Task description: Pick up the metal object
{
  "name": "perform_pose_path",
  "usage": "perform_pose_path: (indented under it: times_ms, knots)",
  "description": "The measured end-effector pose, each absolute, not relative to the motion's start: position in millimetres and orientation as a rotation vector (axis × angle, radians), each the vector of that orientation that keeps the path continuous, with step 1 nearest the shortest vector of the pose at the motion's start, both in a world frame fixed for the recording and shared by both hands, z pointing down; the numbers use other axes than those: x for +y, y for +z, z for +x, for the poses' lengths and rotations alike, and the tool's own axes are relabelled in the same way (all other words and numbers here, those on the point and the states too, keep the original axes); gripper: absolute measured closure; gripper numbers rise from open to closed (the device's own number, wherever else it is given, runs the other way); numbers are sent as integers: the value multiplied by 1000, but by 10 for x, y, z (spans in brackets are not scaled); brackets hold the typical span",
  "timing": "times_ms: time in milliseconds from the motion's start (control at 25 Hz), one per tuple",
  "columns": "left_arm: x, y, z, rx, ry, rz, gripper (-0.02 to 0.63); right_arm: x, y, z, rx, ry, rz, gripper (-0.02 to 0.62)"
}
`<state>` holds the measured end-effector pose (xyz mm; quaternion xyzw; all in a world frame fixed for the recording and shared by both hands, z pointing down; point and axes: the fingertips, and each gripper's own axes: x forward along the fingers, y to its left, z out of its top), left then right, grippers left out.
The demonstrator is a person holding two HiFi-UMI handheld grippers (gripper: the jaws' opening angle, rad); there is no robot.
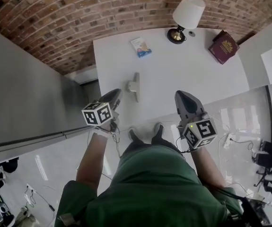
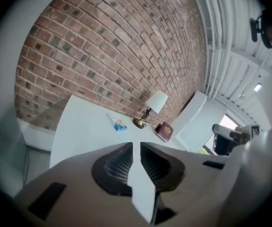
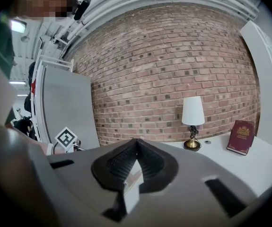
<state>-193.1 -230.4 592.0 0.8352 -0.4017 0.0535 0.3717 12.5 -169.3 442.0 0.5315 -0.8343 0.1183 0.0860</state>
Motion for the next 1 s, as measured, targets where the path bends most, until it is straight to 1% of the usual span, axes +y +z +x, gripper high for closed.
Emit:
perform_pose_path:
  times_ms: [80,160,320,480,1000]
  knots:
    - [-2354,6002,-1898,-1021,178,2116,562,-1746,4358,147,-2507,339,1583,592]
    - [-2397,6129,-1856,-1002,213,2079,517,-1780,4326,174,-2520,331,1580,592]
    - [-2410,6496,-1692,-862,193,1917,485,-1807,4298,255,-2519,328,1580,592]
    - [-2550,6782,-1679,-806,171,1768,485,-1813,4337,350,-2506,357,1597,592]
    - [-2756,7358,-1378,-785,401,1718,482,-1718,4534,879,-2422,477,1742,592]
